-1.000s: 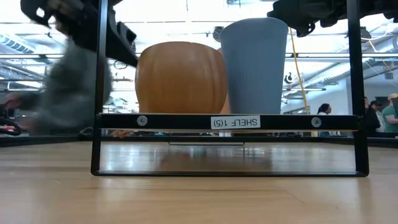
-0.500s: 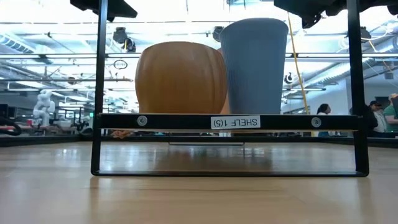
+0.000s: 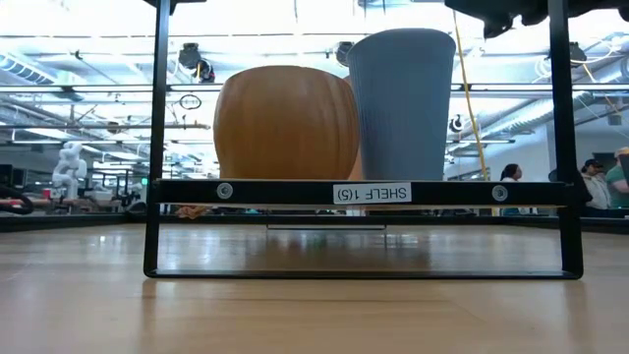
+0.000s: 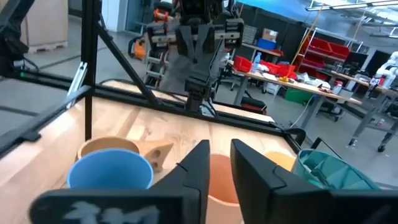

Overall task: Stack small to large cups/mugs on shelf
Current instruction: Return to Home Position

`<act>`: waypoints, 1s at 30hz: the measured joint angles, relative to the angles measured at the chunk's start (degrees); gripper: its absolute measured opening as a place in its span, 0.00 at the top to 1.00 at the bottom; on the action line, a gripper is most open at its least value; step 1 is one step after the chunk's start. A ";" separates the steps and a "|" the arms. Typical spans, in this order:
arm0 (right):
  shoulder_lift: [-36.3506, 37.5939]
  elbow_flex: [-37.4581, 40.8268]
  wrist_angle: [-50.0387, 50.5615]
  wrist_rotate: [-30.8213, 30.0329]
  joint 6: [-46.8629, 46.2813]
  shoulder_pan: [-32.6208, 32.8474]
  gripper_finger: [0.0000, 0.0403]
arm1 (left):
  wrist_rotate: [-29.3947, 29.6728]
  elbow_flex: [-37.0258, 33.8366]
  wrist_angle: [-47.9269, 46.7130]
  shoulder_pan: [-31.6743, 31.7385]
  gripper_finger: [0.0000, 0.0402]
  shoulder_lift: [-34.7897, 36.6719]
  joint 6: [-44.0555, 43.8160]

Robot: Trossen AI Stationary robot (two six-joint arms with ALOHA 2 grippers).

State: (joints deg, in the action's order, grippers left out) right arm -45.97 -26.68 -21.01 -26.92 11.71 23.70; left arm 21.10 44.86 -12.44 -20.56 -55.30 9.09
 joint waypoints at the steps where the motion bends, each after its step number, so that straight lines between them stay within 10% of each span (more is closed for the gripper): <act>1: 0.21 0.00 0.67 -0.02 0.21 0.00 0.87 | -0.02 0.00 -0.31 0.00 0.97 0.20 0.15; 30: 1.72 0.00 7.88 0.05 1.46 0.00 1.00 | -9.42 -17.42 12.94 6.64 0.99 13.15 0.23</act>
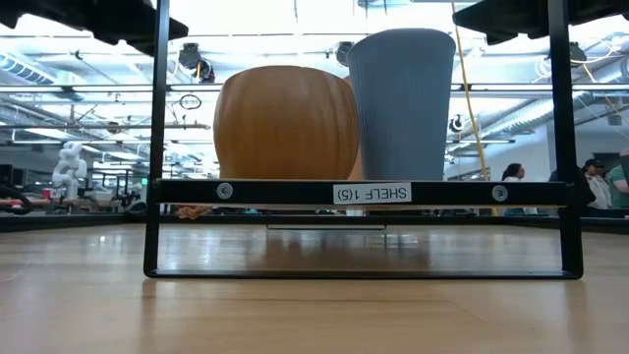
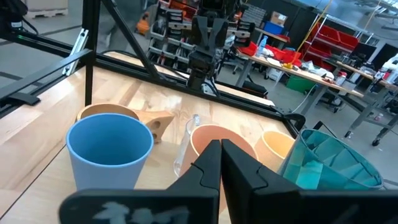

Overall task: Stack small to large cups/mugs on shelf
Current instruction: Return to Home Position

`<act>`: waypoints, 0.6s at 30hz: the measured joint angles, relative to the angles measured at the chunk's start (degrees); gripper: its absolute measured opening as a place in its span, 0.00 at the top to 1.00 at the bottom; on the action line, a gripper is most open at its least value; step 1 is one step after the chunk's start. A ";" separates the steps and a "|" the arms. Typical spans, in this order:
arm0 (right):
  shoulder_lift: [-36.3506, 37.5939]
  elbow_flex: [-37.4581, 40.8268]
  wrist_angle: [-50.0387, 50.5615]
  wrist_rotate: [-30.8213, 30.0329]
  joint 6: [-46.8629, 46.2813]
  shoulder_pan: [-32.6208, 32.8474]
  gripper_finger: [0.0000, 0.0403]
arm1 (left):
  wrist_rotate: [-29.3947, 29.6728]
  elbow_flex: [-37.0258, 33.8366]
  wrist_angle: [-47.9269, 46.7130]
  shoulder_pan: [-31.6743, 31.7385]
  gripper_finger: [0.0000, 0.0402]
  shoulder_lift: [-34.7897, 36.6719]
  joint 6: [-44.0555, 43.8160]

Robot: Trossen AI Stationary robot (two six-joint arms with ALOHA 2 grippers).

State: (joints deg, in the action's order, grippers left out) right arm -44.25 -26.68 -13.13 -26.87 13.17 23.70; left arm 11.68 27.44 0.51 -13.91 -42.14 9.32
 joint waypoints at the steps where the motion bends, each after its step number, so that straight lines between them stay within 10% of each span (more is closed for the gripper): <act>1: 0.00 0.01 0.05 0.04 0.00 0.00 1.00 | -0.56 -0.62 0.27 0.39 0.99 0.72 -0.04; 18: 0.00 5.24 -6.63 1.66 -0.19 0.00 1.00 | -9.27 -4.91 -0.82 5.53 0.98 10.38 0.70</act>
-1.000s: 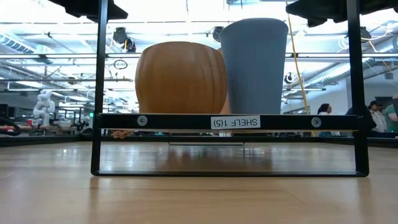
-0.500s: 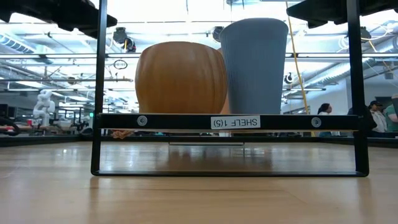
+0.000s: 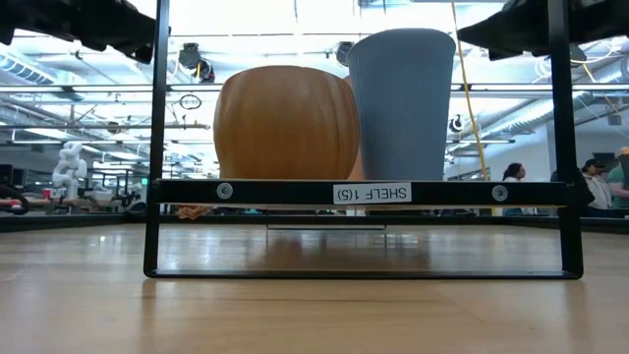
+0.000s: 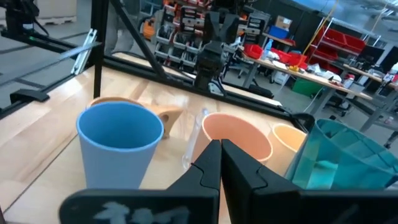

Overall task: Stack small to large cups/mugs on shelf
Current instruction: Return to Home Position

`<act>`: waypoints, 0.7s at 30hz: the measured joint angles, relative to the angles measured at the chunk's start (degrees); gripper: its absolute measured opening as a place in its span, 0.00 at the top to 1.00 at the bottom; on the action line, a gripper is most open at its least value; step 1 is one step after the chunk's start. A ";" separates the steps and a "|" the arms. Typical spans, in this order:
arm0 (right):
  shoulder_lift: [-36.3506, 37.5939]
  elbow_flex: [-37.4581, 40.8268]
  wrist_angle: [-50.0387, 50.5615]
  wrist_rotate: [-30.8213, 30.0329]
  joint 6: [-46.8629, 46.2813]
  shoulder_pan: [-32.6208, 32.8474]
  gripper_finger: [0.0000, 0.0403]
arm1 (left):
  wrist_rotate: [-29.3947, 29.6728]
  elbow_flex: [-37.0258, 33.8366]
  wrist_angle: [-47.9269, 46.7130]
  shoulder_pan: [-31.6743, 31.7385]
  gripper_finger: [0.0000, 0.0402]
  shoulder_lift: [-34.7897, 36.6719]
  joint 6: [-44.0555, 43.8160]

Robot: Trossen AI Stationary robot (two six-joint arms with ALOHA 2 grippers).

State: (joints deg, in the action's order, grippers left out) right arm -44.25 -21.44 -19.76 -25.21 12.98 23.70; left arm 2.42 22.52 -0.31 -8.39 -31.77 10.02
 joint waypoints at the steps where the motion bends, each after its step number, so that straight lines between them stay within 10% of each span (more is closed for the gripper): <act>1: 0.00 0.41 -0.21 0.00 0.06 -0.06 1.00 | 0.08 0.00 -0.63 0.31 0.99 0.20 -0.03; 21: 5.87 7.52 -5.76 0.45 -0.54 -1.22 1.00 | 3.13 -0.03 -5.14 3.50 0.98 0.39 -1.22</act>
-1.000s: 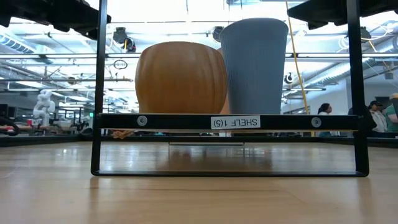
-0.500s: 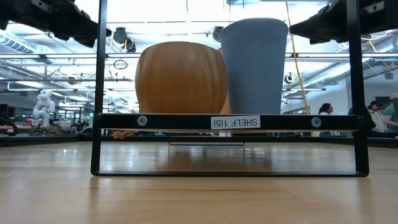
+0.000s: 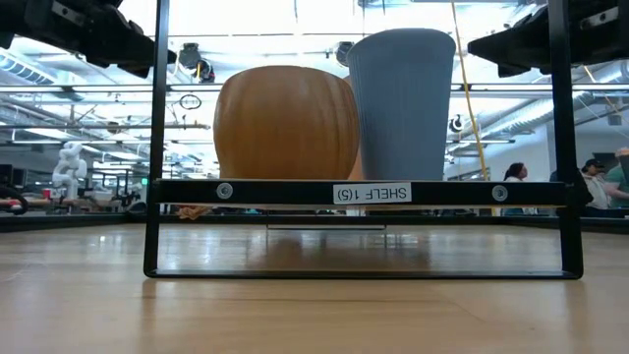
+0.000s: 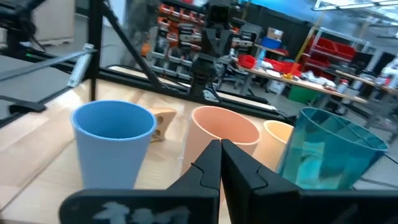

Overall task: Stack small to large cups/mugs on shelf
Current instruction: Return to Home Position

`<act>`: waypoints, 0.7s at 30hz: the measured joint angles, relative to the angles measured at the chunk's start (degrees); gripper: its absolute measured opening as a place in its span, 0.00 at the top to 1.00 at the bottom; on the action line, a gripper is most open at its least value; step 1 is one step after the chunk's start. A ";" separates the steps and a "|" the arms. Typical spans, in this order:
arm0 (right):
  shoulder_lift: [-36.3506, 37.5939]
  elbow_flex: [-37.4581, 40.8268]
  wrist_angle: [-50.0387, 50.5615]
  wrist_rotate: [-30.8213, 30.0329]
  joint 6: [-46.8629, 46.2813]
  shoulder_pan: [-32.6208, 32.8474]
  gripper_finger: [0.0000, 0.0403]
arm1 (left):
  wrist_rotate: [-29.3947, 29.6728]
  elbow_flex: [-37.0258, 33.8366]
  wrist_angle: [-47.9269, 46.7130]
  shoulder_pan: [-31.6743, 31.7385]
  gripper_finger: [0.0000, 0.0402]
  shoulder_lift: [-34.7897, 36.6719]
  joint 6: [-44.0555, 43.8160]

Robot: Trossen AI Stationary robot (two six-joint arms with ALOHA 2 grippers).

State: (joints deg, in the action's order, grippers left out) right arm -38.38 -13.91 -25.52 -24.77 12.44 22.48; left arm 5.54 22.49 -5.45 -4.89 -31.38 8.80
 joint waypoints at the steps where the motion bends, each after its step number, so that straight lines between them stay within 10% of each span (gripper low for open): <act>1: 0.45 0.14 0.00 0.73 0.18 0.00 1.00 | -0.09 -0.17 0.22 0.00 0.99 0.01 0.00; 21: 6.13 2.62 0.74 2.57 0.93 0.00 1.00 | -1.14 -14.95 13.40 0.00 0.97 9.19 -1.92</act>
State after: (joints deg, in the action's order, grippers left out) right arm -32.25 -11.29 -24.78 -22.20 13.37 22.48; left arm 4.40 7.54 7.94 -4.89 -22.18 6.87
